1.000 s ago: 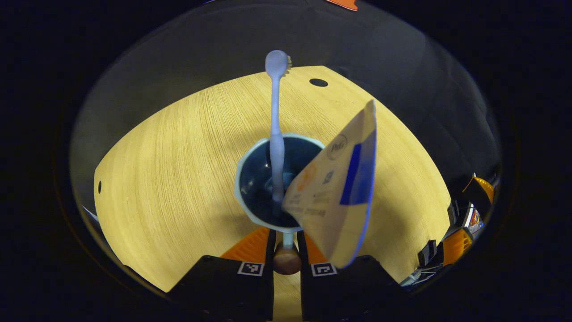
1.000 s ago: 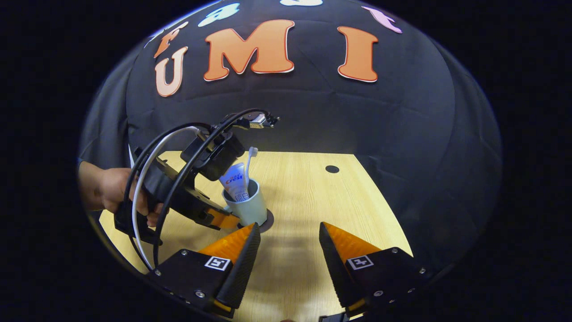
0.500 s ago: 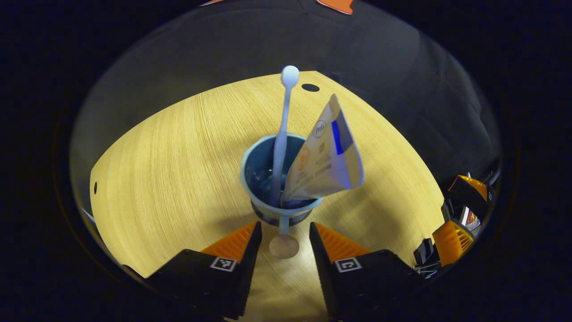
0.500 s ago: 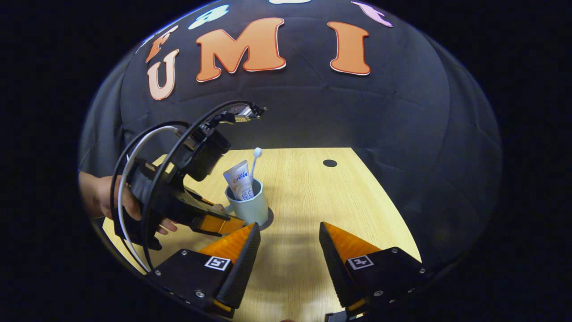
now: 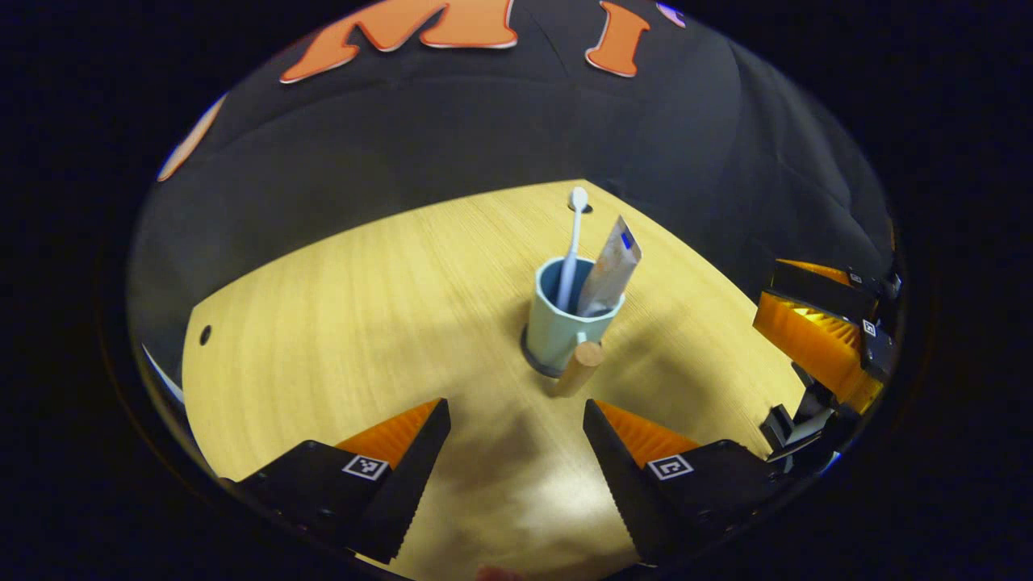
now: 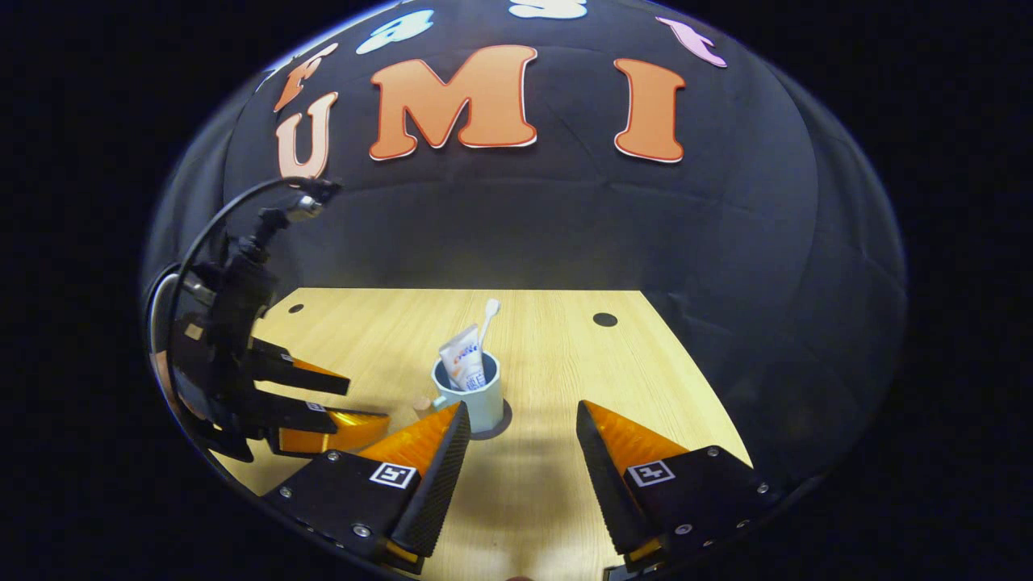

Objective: Put the toothbrush and toothpaste on the desktop into the cup, then pick up the cup and place it on the coaster on the desktop.

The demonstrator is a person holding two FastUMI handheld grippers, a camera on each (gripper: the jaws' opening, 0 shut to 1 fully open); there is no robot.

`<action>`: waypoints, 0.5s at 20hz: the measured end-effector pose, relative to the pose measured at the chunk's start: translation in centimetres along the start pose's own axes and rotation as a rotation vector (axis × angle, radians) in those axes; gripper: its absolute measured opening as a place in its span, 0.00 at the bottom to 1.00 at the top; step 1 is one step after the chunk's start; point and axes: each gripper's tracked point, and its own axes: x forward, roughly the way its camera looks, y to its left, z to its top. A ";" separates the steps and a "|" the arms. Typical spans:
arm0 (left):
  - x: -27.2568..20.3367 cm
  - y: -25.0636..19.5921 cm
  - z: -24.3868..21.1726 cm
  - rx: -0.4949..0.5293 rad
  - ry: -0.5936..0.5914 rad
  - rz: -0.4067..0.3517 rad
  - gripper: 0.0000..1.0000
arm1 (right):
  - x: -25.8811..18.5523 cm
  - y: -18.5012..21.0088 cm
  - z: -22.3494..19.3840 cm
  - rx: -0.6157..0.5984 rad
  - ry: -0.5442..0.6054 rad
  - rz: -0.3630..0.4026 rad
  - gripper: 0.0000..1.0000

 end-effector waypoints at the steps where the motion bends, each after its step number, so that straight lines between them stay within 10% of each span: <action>1: -0.9 0.9 0.3 -0.011 -0.035 0.020 1.00 | -0.4 0.6 0.4 -0.008 -0.012 -0.001 0.80; 10: -12.1 8.9 2.6 -0.035 -0.343 0.197 1.00 | -3.6 6.3 5.1 -0.102 -0.156 0.008 0.80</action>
